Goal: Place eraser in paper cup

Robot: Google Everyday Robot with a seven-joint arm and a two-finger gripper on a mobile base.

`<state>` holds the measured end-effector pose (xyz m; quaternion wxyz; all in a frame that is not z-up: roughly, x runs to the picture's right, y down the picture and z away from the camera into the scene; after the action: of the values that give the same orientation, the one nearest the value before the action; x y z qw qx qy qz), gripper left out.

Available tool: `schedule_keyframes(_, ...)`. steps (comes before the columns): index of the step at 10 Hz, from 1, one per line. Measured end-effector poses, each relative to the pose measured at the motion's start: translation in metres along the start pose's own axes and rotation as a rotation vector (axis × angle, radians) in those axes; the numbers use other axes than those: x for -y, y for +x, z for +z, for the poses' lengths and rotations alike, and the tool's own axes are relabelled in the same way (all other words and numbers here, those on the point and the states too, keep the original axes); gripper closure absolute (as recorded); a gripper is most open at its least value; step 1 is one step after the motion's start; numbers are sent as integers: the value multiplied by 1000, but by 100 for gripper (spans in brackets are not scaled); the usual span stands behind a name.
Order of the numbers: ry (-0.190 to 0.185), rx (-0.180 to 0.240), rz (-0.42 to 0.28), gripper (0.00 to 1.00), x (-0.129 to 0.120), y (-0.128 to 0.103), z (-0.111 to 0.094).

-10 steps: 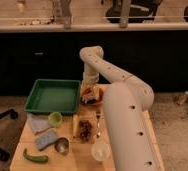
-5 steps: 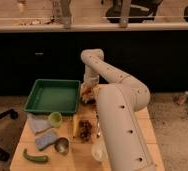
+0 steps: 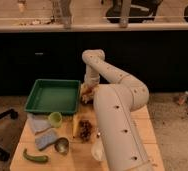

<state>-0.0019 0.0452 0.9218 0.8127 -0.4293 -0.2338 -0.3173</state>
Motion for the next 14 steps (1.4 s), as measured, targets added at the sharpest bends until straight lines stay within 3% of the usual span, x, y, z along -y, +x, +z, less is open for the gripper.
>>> schedule_keyframes(8, 4, 44, -24, 20, 5, 11, 10)
schedule_keyframes(12, 51, 99, 8, 20, -1, 19, 13)
schedule_keyframes(14, 53, 109, 11, 20, 1, 17, 15)
